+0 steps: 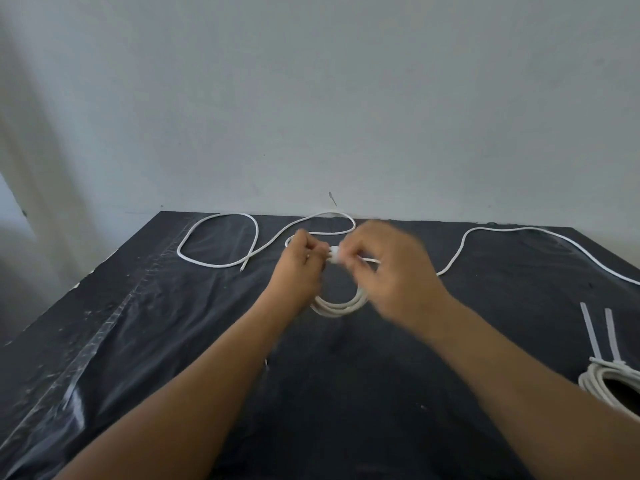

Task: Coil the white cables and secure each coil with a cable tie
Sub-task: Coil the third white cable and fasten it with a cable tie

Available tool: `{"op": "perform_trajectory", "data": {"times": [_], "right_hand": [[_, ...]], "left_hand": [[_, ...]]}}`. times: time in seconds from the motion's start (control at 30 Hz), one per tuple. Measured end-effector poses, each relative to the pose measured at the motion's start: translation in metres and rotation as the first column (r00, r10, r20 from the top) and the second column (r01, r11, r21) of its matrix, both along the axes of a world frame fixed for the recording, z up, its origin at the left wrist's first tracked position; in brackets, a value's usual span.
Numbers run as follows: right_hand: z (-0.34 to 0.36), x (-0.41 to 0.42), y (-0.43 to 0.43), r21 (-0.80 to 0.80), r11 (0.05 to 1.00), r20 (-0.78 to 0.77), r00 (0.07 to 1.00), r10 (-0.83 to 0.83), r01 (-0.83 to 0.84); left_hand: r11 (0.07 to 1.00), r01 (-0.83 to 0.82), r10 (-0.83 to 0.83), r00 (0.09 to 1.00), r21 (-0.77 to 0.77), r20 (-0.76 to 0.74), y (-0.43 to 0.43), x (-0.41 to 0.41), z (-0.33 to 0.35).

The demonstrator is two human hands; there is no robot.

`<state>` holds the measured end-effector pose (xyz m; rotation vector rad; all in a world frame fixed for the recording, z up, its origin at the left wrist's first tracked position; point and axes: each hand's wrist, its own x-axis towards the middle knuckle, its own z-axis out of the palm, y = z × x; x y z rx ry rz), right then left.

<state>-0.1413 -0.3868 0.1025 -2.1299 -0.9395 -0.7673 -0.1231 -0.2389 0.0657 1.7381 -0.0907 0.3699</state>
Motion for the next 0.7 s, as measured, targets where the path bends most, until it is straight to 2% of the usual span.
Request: {"op": "perform_trajectory", "data": {"times": [0.07,0.1,0.17,0.23,0.3,0.33,0.47,0.57,0.63,0.7], "right_hand": [[-0.023,-0.014,0.004,-0.153,0.985,0.033,0.996,0.086,-0.08],[-0.03,-0.017,0.004,-0.166,0.982,0.027,0.995,0.099,-0.094],[-0.031,-0.017,0.003,-0.09,0.989,0.026,0.993,0.118,-0.115],[-0.018,-0.014,0.003,0.082,0.993,-0.004,0.996,0.091,-0.091],[0.001,-0.003,0.003,0.268,0.963,-0.09,0.995,0.042,-0.016],[0.01,0.004,0.002,0.312,0.95,-0.149,0.989,0.022,0.026],[0.018,0.031,-0.004,0.338,0.924,-0.359,0.932,-0.052,0.181],[0.013,0.041,-0.006,0.391,0.891,-0.467,0.884,-0.022,0.229],[0.013,0.037,-0.006,0.408,0.887,-0.46,0.888,-0.004,0.215],[0.008,0.02,-0.001,0.362,0.923,-0.335,0.942,-0.001,0.13]], "left_hand": [[0.994,-0.022,0.019,0.999,-0.103,-0.031,0.002,0.004,0.012],[0.991,-0.023,0.018,0.999,-0.131,-0.04,0.002,0.005,0.015],[0.986,-0.017,0.013,1.0,-0.165,-0.025,0.001,0.004,0.017],[0.991,0.01,-0.011,1.0,-0.131,-0.007,-0.001,0.0,0.013],[0.993,0.05,-0.05,0.999,-0.109,0.003,-0.007,-0.006,0.004],[0.992,0.066,-0.066,0.998,-0.106,0.0,-0.009,-0.008,0.0],[0.995,0.094,-0.092,0.995,0.035,-0.034,-0.017,-0.014,-0.009],[0.986,0.145,-0.142,0.989,0.078,-0.038,-0.022,-0.014,-0.016],[0.99,0.127,-0.124,0.991,0.065,-0.053,-0.024,-0.01,-0.021],[0.998,0.054,-0.057,0.994,-0.045,-0.09,-0.019,-0.005,-0.023]]}}
